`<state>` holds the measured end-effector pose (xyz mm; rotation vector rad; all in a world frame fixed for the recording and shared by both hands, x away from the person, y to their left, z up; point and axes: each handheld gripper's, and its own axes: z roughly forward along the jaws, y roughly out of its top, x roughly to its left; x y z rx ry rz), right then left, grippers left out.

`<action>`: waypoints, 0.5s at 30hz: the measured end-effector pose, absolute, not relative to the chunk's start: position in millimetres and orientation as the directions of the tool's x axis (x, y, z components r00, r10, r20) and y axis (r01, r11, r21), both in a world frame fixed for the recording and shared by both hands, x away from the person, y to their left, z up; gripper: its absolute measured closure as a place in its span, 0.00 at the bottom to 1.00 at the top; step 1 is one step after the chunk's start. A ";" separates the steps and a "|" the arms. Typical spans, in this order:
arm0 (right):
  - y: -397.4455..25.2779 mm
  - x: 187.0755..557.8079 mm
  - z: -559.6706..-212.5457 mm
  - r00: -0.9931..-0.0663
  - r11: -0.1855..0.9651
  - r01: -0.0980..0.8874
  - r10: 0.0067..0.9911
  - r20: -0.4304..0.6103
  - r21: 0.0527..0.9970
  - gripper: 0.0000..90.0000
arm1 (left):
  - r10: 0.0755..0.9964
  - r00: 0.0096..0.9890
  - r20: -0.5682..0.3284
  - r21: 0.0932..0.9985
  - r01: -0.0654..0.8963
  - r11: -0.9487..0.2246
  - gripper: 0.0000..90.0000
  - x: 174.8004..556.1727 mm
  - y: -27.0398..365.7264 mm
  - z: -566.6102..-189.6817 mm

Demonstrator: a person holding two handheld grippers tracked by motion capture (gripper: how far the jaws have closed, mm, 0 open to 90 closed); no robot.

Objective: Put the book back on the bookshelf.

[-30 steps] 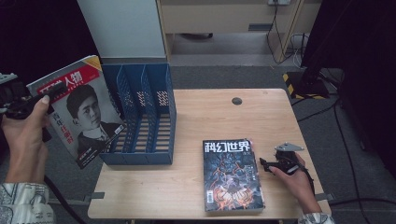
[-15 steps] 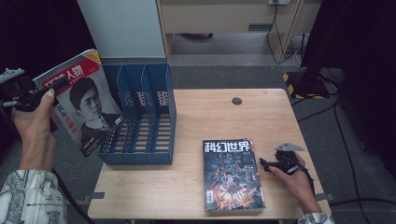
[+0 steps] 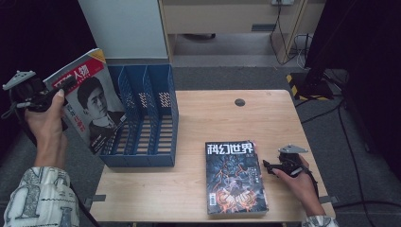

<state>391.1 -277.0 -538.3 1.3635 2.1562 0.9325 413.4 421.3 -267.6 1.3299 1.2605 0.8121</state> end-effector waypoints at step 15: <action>-277.1 391.1 -538.3 -0.430 0.295 0.618 0.903 0.000 0.728 0.15 | 0.971 0.185 -0.154 0.970 0.214 0.113 0.96 421.9 410.8 -280.4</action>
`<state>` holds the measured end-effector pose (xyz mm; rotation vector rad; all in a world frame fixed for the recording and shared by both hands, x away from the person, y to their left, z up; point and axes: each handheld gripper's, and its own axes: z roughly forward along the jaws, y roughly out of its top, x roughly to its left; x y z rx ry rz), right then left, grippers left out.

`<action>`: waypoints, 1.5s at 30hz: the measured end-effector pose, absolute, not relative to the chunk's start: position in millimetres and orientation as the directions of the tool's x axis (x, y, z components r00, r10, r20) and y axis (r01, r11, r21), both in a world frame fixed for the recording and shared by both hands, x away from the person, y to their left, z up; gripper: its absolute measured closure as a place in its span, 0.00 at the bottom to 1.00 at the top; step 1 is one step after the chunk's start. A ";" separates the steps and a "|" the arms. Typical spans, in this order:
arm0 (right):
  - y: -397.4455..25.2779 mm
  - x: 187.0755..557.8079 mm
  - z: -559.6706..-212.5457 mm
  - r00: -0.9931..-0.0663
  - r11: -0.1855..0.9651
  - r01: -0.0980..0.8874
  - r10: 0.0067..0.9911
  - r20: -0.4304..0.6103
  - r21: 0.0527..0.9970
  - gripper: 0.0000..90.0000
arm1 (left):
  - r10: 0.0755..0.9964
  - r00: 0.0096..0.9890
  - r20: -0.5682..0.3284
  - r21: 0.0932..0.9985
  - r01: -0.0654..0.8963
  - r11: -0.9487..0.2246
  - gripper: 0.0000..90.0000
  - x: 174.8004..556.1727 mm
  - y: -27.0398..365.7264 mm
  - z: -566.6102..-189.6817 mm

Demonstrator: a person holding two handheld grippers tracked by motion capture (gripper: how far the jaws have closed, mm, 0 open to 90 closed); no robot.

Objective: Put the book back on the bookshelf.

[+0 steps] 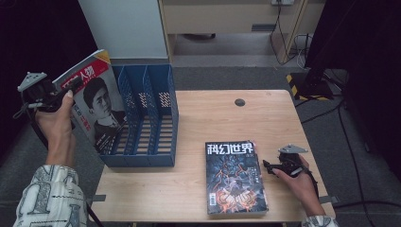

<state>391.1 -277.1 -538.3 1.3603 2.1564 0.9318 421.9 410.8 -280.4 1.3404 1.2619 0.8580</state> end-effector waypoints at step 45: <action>-276.8 390.7 -538.3 -0.426 0.291 0.621 0.905 0.001 0.728 0.15 | 0.956 0.213 -0.203 0.965 0.207 0.159 0.96 429.3 399.7 -347.0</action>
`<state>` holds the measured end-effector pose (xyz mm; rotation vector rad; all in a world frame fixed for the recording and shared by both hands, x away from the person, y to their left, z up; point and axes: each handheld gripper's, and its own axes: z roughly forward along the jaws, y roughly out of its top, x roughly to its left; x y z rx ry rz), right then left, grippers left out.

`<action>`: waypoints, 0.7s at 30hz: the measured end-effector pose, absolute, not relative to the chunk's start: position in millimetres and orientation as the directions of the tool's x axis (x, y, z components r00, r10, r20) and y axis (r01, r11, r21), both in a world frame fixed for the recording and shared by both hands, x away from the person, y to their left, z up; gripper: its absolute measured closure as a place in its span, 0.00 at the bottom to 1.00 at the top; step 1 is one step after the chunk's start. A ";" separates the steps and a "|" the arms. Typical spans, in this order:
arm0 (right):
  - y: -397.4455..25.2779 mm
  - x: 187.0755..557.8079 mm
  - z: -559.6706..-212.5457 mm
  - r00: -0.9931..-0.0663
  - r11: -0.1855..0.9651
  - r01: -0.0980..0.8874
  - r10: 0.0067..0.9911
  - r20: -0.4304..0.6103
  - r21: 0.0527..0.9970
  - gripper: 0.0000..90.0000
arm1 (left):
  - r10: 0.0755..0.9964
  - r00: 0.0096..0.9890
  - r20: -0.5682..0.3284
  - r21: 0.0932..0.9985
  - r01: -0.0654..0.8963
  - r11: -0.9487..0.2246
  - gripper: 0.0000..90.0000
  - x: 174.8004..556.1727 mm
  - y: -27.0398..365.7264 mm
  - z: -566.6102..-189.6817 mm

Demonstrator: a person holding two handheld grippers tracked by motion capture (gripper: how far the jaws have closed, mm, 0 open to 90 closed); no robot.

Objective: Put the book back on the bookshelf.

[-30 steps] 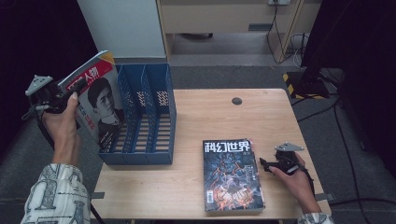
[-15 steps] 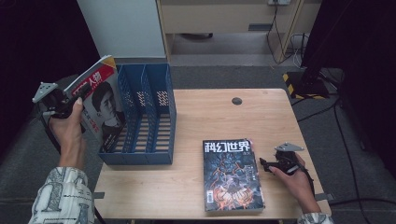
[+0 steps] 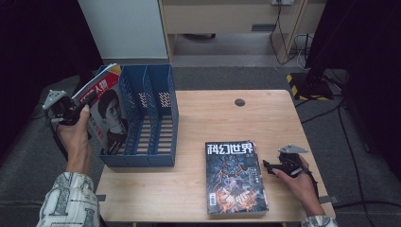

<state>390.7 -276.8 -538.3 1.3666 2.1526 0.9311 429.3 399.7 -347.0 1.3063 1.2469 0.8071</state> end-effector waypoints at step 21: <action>-276.6 390.4 -538.3 -0.425 0.291 0.620 0.905 0.001 0.729 0.15 | 0.963 0.191 -0.192 0.954 0.267 0.138 0.95 428.0 398.8 -354.9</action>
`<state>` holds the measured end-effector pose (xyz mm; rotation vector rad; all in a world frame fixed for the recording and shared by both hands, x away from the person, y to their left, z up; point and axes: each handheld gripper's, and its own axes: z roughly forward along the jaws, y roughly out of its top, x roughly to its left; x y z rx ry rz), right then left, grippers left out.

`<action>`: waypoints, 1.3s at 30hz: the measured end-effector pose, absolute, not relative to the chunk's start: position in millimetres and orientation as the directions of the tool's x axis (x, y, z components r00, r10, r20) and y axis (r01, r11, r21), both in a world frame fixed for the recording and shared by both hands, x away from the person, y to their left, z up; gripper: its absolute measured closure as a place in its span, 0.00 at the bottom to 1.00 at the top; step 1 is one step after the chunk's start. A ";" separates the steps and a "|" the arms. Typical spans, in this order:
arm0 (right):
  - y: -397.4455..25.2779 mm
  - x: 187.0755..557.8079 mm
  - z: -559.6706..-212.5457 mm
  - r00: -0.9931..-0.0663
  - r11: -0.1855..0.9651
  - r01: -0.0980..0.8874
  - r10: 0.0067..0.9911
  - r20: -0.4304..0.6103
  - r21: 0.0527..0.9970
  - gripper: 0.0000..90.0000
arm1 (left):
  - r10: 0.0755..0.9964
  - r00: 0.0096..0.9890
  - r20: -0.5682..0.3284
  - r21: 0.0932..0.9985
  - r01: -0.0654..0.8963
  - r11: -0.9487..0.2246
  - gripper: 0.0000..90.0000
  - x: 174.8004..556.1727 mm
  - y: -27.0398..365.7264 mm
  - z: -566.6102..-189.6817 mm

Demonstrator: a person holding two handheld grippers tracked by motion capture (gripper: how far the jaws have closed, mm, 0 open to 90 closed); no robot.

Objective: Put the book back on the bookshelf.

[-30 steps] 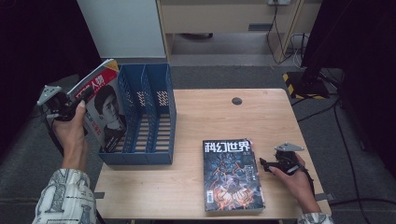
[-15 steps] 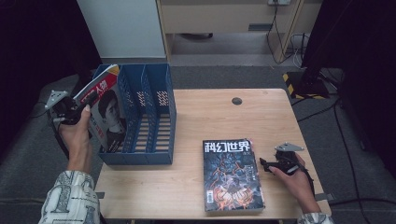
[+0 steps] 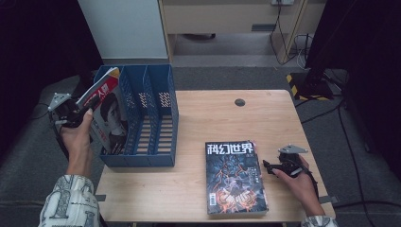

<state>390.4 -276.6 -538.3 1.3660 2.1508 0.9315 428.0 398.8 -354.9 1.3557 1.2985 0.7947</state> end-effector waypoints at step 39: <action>-276.3 390.2 -538.3 -0.429 0.291 0.620 0.903 0.004 0.729 0.15 | 0.976 0.149 -0.156 0.898 0.434 0.077 0.90 428.2 410.1 -341.5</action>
